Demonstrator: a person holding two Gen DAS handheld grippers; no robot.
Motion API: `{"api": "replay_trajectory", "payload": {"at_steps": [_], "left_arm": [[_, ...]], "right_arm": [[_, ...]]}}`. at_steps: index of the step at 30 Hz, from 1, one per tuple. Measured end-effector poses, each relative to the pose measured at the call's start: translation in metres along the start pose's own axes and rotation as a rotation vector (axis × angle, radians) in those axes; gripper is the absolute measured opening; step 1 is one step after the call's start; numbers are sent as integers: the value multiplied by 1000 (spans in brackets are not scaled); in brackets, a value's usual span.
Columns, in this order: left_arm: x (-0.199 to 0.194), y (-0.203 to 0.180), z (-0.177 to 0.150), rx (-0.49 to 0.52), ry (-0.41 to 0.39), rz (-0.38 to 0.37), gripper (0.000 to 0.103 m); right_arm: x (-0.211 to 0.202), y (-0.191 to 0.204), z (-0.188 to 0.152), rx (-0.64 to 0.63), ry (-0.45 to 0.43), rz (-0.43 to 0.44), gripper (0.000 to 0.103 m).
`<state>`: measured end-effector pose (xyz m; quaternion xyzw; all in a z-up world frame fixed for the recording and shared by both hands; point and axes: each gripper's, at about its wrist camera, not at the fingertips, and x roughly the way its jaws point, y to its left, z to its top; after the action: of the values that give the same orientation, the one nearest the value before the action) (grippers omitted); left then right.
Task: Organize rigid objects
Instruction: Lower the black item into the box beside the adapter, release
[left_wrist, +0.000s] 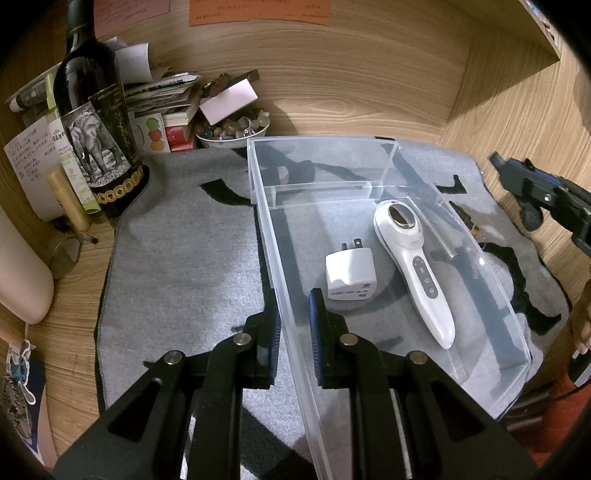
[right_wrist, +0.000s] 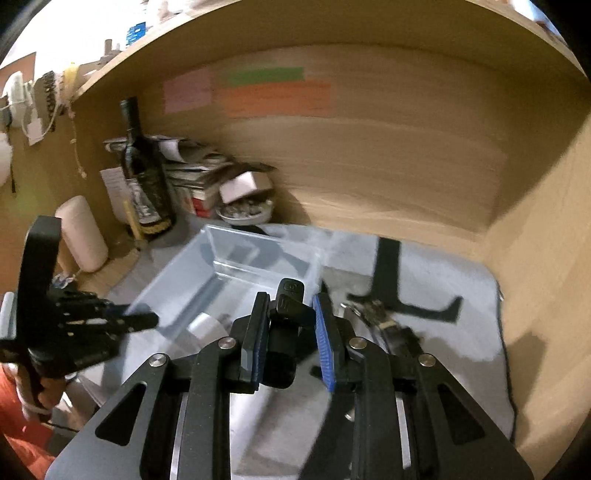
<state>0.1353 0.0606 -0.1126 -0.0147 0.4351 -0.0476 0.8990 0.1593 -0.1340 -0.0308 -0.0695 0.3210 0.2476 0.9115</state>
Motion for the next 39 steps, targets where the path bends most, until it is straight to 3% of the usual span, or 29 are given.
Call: {"api": "replay_trajectory", "payload": {"at_steps": [6, 20, 27, 29, 31, 35, 39], "left_arm": [[0, 0, 0, 2, -1, 0, 15], [-2, 2, -1, -4, -5, -21, 15], [-2, 2, -1, -5, -5, -20, 15], [-2, 2, -1, -5, -5, -19, 15], [-2, 3, -1, -5, -4, -21, 15], [-2, 3, -1, -4, -5, -19, 15], [-2, 3, -1, -5, -4, -20, 15]], "right_arm": [[19, 26, 5, -47, 30, 43, 22], [76, 50, -2, -118, 224, 94, 22], [81, 51, -4, -125, 242, 86, 22], [80, 51, -3, -128, 235, 84, 29], [77, 50, -3, -126, 220, 82, 44], [68, 48, 0, -121, 187, 82, 47], [57, 44, 5, -99, 140, 70, 62]]}}
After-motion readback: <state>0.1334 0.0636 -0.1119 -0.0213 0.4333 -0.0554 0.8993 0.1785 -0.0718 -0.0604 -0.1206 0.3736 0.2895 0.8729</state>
